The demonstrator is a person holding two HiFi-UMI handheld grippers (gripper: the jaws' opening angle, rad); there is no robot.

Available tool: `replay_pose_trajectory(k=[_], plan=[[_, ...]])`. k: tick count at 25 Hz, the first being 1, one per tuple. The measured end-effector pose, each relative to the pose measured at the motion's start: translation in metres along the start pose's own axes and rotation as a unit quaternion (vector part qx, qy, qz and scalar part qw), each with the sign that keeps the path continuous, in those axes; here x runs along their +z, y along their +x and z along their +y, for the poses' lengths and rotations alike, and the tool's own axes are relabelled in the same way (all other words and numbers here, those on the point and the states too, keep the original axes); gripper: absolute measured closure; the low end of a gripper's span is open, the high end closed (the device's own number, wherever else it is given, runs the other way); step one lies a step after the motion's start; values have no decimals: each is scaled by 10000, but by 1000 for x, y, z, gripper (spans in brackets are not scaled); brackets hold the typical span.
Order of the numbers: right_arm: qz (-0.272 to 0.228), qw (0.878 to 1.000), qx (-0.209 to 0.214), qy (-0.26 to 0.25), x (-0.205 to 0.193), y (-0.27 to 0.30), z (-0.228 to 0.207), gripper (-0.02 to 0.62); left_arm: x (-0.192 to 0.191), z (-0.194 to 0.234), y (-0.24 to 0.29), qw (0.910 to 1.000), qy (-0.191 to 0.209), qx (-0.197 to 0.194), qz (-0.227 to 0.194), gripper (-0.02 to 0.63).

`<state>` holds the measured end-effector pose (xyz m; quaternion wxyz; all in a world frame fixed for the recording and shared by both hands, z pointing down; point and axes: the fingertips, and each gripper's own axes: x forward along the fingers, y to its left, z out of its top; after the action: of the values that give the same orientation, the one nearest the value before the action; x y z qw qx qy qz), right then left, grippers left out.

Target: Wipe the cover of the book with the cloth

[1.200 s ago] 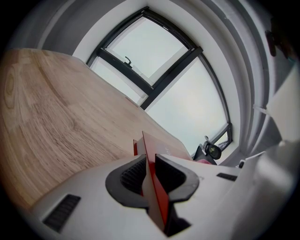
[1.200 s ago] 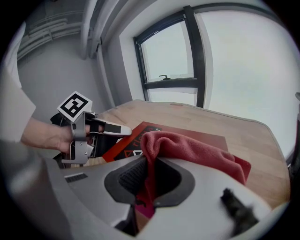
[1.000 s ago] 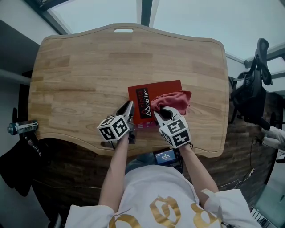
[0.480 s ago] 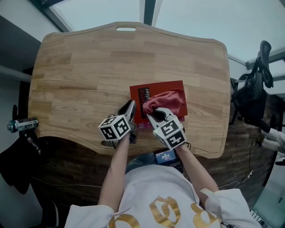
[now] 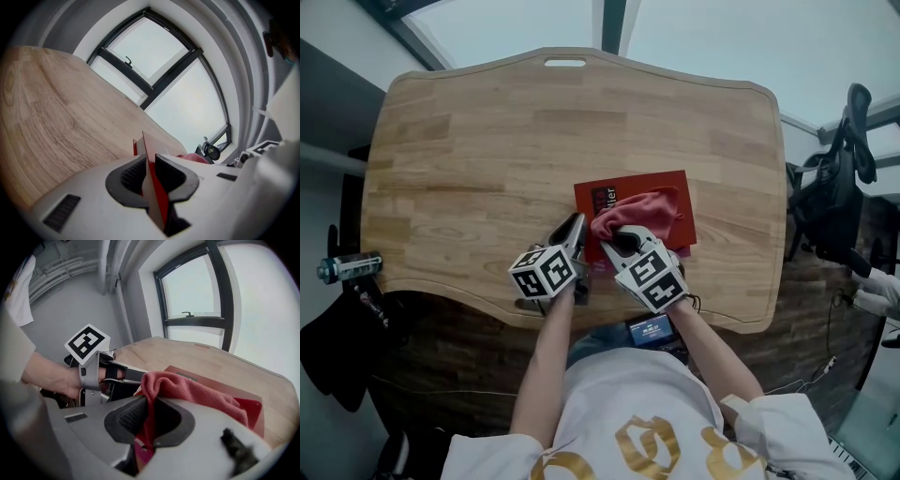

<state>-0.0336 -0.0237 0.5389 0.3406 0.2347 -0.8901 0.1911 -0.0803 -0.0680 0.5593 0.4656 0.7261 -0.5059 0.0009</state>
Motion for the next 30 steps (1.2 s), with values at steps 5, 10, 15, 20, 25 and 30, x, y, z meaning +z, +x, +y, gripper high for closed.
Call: replay_pose_trajectory(k=[5, 10, 15, 20, 25, 30], plan=[[2, 10000, 27, -21, 6, 6, -4, 540, 0, 1, 1, 10000, -9, -14, 8, 538], [-35, 10000, -20, -51, 13, 9, -12, 540, -2, -1, 0, 10000, -62, -48, 26, 538], [-78, 9999, 42, -68, 20, 15, -17, 540, 0, -1, 1, 10000, -48, -69, 30, 538], [-71, 9999, 83, -90, 24, 21, -23, 540, 1, -1, 1, 10000, -19, -65, 58, 538], [-114, 9998, 161, -37, 29, 25, -26, 540, 0, -1, 0, 10000, -45, -10, 29, 540], [-137, 9996, 232, 39, 33, 30, -31, 540, 0, -1, 1, 10000, -40, 8, 21, 541]])
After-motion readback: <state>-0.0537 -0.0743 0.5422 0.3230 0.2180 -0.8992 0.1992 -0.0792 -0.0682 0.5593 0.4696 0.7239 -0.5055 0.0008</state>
